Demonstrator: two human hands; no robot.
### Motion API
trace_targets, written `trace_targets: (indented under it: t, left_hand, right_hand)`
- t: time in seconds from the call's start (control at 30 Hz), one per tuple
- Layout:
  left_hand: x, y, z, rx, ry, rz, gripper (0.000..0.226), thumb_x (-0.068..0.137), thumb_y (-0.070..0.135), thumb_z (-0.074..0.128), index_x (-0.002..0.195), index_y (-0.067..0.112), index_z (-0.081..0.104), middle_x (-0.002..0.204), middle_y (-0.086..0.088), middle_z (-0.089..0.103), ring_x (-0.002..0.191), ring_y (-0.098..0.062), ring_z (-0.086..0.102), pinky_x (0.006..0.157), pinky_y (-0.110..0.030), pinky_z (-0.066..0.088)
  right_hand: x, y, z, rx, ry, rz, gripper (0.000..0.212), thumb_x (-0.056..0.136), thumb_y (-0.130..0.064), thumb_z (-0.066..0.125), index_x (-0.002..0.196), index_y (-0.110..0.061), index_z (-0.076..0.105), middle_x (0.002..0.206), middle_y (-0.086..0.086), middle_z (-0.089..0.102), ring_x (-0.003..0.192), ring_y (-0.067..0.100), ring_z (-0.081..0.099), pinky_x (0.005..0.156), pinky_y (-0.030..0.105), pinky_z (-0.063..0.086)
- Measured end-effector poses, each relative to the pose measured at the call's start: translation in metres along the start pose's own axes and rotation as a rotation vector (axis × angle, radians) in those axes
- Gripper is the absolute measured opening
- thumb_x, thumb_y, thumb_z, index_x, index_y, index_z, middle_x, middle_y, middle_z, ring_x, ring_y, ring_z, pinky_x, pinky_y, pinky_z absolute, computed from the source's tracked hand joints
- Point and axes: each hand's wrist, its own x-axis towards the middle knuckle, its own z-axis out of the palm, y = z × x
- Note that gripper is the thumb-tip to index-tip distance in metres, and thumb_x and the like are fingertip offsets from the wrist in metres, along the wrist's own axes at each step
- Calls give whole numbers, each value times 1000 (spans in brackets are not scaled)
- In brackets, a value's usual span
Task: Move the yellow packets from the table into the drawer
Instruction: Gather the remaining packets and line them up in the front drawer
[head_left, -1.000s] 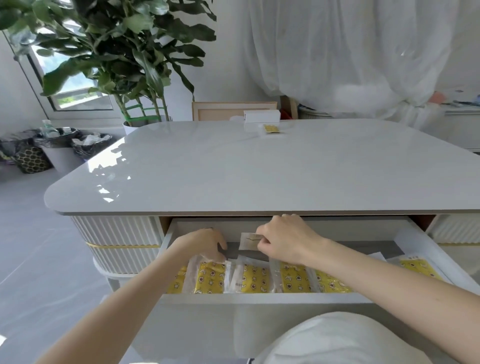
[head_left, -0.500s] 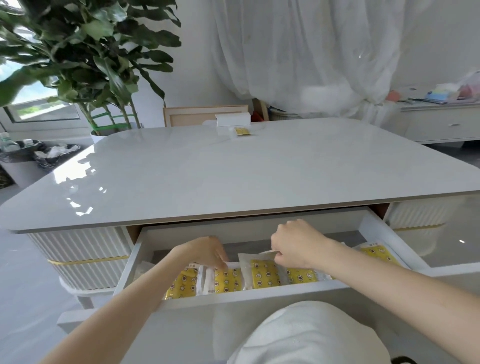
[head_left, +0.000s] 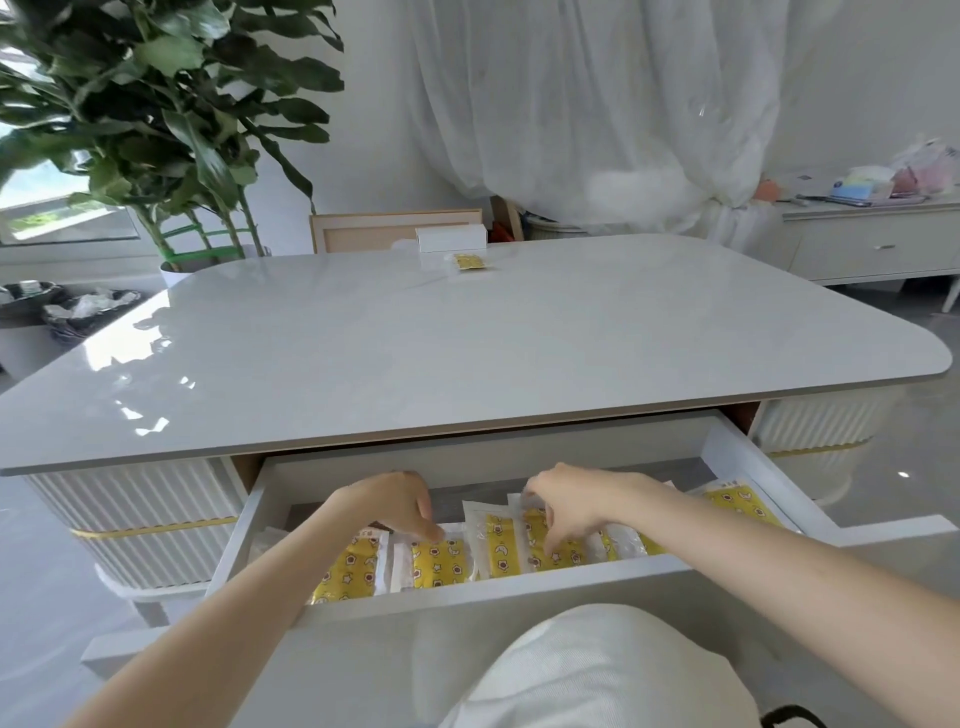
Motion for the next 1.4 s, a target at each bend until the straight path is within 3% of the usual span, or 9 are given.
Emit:
trace_targets:
  t: [0.1, 0.17, 0.23, 0.4, 0.5, 0.87, 1.07, 1.23, 1.4]
  left_hand:
    - [2, 18, -6, -29, 19, 63, 49, 95, 45, 46, 132, 13, 54, 136, 0, 51, 124, -19, 48, 107, -30, 37]
    - [7, 29, -9, -95, 15, 116, 52, 97, 45, 42, 138, 14, 46, 143, 1, 45, 130, -19, 43, 111, -31, 31]
    - [11, 38, -9, -123, -14, 155, 54, 96, 45, 46, 140, 16, 44, 146, 2, 43, 132, -18, 41, 112, -31, 29]
    - [22, 45, -2, -63, -17, 199, 50, 88, 27, 64, 135, 15, 51, 142, 1, 49, 128, -17, 46, 109, -29, 34]
    - [23, 47, 0, -55, -6, 208, 49, 89, 23, 62, 136, 16, 49, 143, 0, 46, 130, -17, 43, 110, -29, 32]
    - [-2, 45, -14, -44, 134, 199, 44, 97, 28, 48, 140, 19, 43, 146, 3, 42, 132, -16, 41, 110, -28, 32]
    - [-41, 32, -50, -183, 433, 170, 30, 94, 25, 46, 120, 26, 62, 119, 10, 63, 102, -8, 57, 86, -18, 42]
    - [-66, 16, -86, -308, 601, 149, 14, 93, 24, 53, 103, 29, 62, 90, 11, 69, 75, -6, 62, 63, -16, 46]
    - [-66, 2, -111, -251, 632, 92, 24, 94, 25, 52, 116, 25, 60, 95, 11, 63, 86, -9, 53, 75, -21, 38]
  right_hand:
    - [11, 4, 5, -71, -51, 71, 76, 69, -43, 81, 130, -8, 51, 127, 12, 56, 111, 26, 57, 89, 37, 53]
    - [13, 6, 6, -142, -60, 103, 91, 69, -47, 80, 142, -12, 39, 145, 14, 33, 137, 32, 28, 107, 47, 39]
    - [15, 6, 6, -168, -56, 108, 100, 68, -48, 81, 147, -14, 30, 150, 12, 22, 143, 32, 9, 112, 52, 29]
    - [7, 5, 3, -260, -129, 121, 72, 74, -39, 79, 132, -11, 48, 129, 8, 54, 122, 27, 48, 98, 41, 45]
    - [3, 4, 2, -346, -111, 146, 63, 76, -37, 78, 126, -9, 54, 121, 7, 60, 110, 25, 58, 90, 38, 51]
    - [-12, -8, -17, -238, 66, 54, 59, 85, -40, 68, 136, -15, 51, 129, 6, 59, 111, 26, 59, 84, 35, 50]
    - [-34, -27, -54, -34, 280, -48, 34, 91, -30, 55, 124, -23, 61, 122, -1, 61, 106, 21, 58, 82, 32, 49]
    - [-36, -39, -78, 22, 477, -42, 26, 92, -25, 52, 115, -24, 64, 115, -3, 63, 101, 19, 59, 75, 30, 46]
    - [-19, -42, -92, 44, 623, 0, 29, 92, -19, 46, 115, -24, 63, 116, -4, 63, 105, 20, 58, 73, 29, 41]
